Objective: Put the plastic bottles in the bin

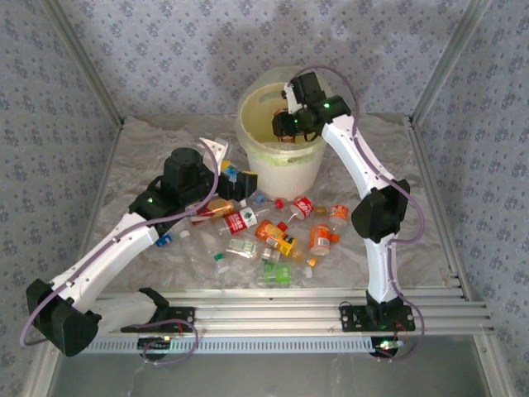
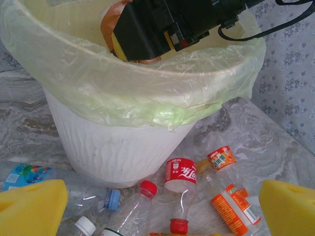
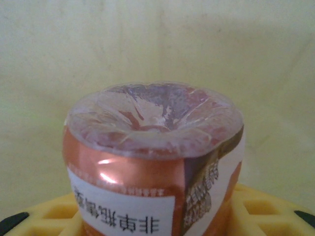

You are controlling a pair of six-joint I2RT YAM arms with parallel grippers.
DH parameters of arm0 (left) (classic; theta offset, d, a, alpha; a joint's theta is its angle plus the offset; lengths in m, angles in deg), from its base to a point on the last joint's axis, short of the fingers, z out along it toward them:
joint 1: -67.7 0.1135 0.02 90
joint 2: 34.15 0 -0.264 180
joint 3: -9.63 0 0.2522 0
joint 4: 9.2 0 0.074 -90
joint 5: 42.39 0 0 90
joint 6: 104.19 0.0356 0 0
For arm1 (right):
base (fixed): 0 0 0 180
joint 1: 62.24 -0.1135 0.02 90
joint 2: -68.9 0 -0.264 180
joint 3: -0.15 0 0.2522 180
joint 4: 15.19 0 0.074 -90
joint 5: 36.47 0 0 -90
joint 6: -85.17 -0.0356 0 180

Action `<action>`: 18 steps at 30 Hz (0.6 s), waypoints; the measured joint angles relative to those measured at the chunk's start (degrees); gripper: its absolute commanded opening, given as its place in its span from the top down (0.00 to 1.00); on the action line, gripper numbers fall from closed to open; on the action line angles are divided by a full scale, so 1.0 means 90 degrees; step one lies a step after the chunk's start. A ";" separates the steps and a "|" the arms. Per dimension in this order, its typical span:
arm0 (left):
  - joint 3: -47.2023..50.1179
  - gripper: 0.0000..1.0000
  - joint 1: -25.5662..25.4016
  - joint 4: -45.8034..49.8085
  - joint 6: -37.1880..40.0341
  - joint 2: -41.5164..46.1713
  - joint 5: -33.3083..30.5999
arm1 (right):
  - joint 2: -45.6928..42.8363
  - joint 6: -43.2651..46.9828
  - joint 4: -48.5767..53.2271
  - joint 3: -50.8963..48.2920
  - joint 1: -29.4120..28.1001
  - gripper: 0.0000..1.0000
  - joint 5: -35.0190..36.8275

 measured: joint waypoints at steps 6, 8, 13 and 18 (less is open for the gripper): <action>-0.0002 0.00 -0.0002 0.0005 0.0027 -0.0007 0.0022 | 0.0044 -0.0046 0.0044 -0.0175 0.0000 0.41 -0.0002; -0.0024 0.00 -0.0002 0.0022 0.0051 -0.0041 0.0024 | 0.0053 -0.0066 0.0044 -0.0211 0.0000 0.38 -0.0007; -0.0083 0.00 -0.0002 0.0090 0.0058 -0.0095 0.0034 | 0.0053 -0.0121 0.0044 -0.0243 0.0000 0.32 -0.0046; -0.0085 0.00 -0.0007 0.0124 0.0100 -0.0095 0.0087 | 0.0053 -0.0146 0.0036 -0.0243 0.0000 0.29 -0.0051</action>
